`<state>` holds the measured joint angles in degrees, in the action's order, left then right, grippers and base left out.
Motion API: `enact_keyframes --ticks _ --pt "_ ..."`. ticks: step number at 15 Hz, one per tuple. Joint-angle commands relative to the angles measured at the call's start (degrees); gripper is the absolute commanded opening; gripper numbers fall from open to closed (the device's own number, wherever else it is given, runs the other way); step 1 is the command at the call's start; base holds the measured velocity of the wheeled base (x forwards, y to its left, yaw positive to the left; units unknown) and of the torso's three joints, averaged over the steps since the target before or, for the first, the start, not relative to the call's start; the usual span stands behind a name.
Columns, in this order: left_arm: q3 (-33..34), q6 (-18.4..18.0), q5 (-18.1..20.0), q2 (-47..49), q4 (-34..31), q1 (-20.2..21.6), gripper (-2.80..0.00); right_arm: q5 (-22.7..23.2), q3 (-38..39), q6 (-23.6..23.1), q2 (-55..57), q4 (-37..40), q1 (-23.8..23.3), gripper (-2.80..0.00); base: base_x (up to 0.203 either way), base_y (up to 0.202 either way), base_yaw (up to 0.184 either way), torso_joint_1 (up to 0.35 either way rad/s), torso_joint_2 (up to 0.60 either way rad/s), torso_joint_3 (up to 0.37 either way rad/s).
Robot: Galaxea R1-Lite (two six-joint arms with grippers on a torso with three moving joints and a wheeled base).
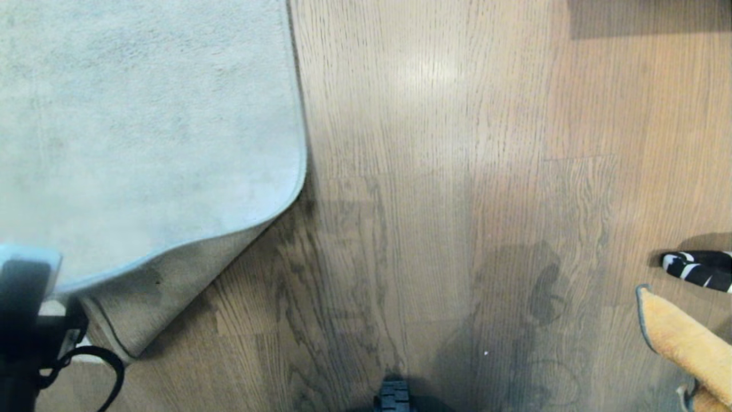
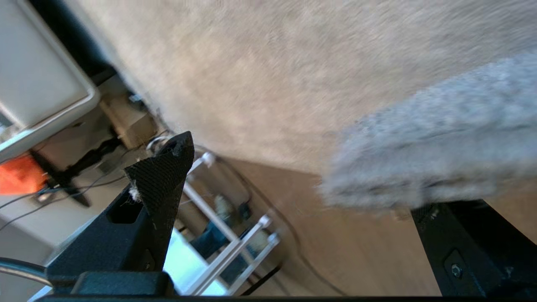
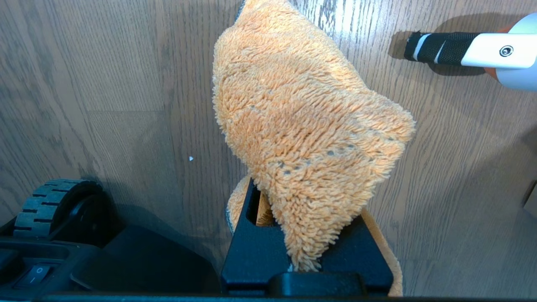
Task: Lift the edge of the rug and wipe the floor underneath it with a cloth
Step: Lay down the carpet
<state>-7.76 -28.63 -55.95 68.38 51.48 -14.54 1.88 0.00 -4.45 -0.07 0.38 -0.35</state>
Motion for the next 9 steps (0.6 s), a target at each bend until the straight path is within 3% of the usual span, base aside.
enact_keyframes --ticks 1,4,9 --pt "-0.5 1.1 -0.3 -0.3 0.4 -3.1 0.00 0.1 0.0 0.0 0.1 0.0 0.0 -2.80 0.000 0.000 0.000 0.000 0.00 0.000" --pt "-0.2 1.8 -0.2 -2.2 0.3 -7.4 0.00 0.1 0.0 0.0 0.1 0.1 0.0 -2.80 0.000 0.000 0.000 0.000 0.00 0.000" --pt "-0.9 2.6 2.8 -2.7 1.2 -9.4 0.00 0.1 0.0 0.0 0.1 0.0 0.0 -2.80 0.000 0.000 0.000 0.000 0.00 0.000"
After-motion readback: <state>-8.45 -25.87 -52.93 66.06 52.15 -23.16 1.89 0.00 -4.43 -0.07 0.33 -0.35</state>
